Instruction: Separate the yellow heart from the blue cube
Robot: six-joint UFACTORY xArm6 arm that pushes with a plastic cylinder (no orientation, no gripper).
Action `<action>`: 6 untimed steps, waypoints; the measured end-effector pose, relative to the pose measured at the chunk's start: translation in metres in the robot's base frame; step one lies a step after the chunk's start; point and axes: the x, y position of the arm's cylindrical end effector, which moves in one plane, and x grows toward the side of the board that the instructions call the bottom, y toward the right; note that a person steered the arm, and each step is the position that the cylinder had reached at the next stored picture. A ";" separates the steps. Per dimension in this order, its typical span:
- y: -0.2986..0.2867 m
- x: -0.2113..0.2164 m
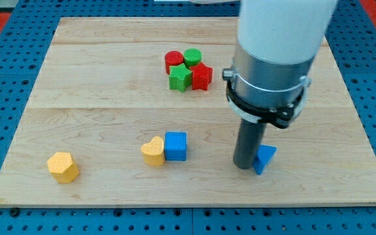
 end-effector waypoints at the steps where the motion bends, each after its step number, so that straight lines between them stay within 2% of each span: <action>1: -0.045 0.003; 2: -0.142 0.005; 3: -0.183 -0.019; 4: -0.191 -0.039; 5: -0.193 -0.020; 6: -0.161 -0.017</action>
